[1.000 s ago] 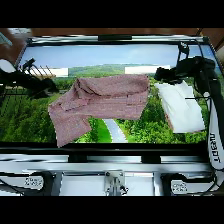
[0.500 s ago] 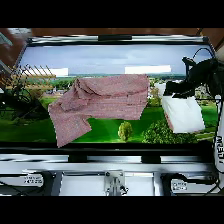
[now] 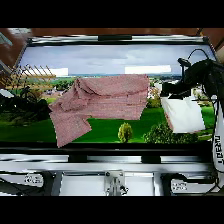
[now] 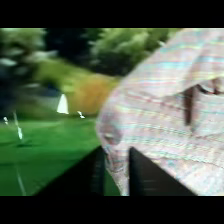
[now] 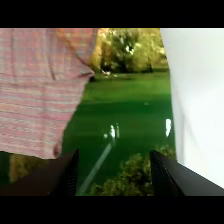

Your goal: Fold the shirts.

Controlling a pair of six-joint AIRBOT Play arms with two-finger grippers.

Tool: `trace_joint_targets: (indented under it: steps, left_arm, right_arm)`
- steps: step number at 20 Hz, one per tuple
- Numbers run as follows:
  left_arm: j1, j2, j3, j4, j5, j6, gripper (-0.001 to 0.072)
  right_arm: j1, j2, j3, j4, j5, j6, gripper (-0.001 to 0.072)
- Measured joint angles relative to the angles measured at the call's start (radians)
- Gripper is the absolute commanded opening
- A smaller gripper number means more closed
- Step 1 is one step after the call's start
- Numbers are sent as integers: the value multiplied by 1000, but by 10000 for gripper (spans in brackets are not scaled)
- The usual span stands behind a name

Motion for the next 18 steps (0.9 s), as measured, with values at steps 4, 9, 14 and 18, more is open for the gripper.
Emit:
trace_joint_targets:
  steps: [4, 9, 14, 18]
  left_arm:
    - [-8, -4, 0, -11, -36, 35, 26]
    - [-10, 2, 2, -15, -69, 58, 27]
    - [-10, 23, 4, -16, -79, 63, 27]
    - [-11, 35, 5, -17, -83, 64, 26]
  right_arm:
    - [-27, -43, -125, 84, -60, 14, 536]
    - [36, -60, -269, 244, 0, -24, 536]
    - [124, -76, -318, 292, 163, -10, 536]
    - [169, -114, -326, 347, 208, 5, 536]
